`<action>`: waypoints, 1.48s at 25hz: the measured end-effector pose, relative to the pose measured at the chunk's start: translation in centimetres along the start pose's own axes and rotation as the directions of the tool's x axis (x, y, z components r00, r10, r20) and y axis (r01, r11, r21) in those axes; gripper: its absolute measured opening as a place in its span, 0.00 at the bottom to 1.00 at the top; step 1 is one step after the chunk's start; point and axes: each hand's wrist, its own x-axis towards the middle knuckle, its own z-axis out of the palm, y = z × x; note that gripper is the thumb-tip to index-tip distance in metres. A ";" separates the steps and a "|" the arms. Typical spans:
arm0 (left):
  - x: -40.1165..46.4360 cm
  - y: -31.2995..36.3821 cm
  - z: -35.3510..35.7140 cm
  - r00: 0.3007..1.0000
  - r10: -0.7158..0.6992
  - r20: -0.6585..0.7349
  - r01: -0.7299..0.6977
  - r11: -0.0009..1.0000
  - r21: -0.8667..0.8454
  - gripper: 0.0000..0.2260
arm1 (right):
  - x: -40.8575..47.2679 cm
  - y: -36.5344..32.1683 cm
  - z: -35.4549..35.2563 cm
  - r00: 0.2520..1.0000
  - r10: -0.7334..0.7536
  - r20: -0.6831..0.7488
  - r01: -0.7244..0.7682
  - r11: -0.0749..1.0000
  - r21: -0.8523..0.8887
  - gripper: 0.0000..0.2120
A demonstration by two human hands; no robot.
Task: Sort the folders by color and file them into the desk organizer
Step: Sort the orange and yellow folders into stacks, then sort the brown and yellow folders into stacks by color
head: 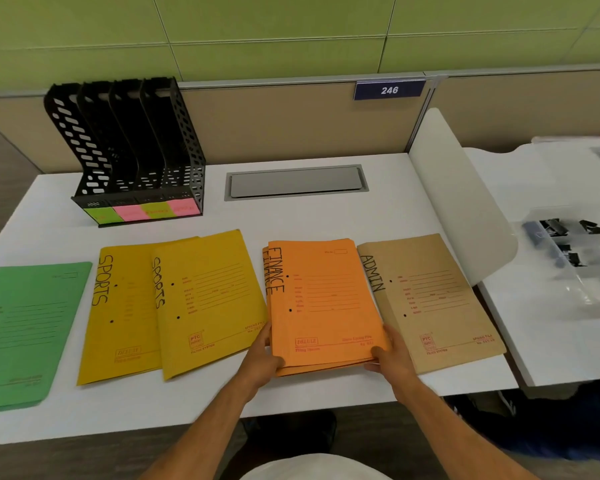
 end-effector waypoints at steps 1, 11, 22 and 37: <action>0.2 -0.1 -0.1 1.000 -0.003 0.002 0.003 1.000 -0.011 0.44 | 0.1 0.0 -0.1 1.000 0.007 0.012 -0.006 1.000 -0.024 0.30; 1.3 -0.7 -0.8 0.997 -0.024 0.074 0.025 1.000 -0.003 0.38 | 1.2 0.4 0.4 0.999 0.029 -0.017 -0.031 0.992 -0.123 0.25; 2.6 -1.3 -7.6 0.994 0.023 -0.104 -0.028 0.998 -0.049 0.31 | 0.7 -2.4 8.2 0.948 -0.316 0.038 0.284 0.787 -0.547 0.25; 1.7 -12.2 -31.1 0.783 -0.012 -0.622 0.141 0.977 0.159 0.34 | -1.1 0.4 27.9 0.814 -0.212 0.540 0.551 0.573 -0.607 0.30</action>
